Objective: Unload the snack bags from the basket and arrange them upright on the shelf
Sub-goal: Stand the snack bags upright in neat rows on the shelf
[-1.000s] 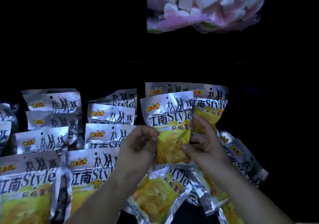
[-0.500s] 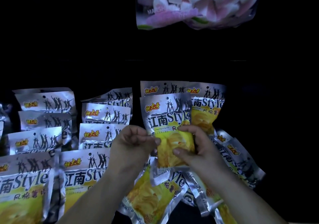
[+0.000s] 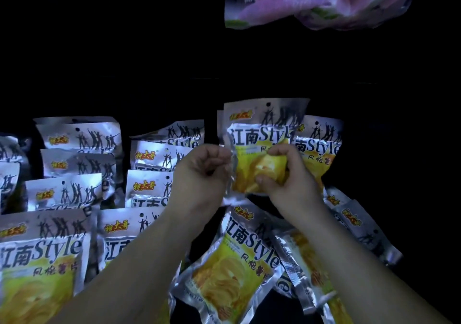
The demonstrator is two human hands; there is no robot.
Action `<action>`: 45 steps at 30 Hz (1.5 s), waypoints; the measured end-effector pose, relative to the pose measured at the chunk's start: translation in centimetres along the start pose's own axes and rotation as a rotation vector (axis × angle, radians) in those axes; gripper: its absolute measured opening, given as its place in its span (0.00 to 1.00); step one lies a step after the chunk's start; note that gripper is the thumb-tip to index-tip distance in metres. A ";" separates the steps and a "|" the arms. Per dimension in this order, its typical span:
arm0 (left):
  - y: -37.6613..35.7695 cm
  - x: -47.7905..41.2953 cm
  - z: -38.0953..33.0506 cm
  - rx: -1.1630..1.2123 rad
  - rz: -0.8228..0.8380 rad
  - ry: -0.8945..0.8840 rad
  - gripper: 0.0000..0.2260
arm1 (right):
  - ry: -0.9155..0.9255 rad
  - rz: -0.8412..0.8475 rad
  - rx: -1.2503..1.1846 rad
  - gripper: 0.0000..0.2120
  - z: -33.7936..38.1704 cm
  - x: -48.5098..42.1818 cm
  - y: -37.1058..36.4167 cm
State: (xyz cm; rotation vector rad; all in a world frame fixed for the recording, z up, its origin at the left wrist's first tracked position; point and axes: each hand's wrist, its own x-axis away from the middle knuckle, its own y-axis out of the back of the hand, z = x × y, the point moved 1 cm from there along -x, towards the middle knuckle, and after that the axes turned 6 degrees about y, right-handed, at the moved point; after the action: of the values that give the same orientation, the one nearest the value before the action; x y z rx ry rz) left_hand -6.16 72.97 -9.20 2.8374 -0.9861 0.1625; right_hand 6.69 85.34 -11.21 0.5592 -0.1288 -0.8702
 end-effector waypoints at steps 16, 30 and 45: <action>-1.8 4.3 7.8 -0.862 0.512 0.079 0.27 | -0.080 0.159 0.033 0.14 -4.6 0.0 -3.5; -1.9 5.9 7.2 -0.917 0.239 -0.297 0.20 | -0.039 -0.025 0.196 0.14 -4.5 3.6 3.1; -14.1 2.4 8.6 -0.935 0.767 0.099 0.37 | -0.018 -0.014 0.269 0.16 -10.0 10.6 10.3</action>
State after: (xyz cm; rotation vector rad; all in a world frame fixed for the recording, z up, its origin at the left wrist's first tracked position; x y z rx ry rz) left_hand 4.99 81.11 -18.60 1.5317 -1.5444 -0.0781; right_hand 23.94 86.73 -15.58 0.8037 -0.2614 -0.8775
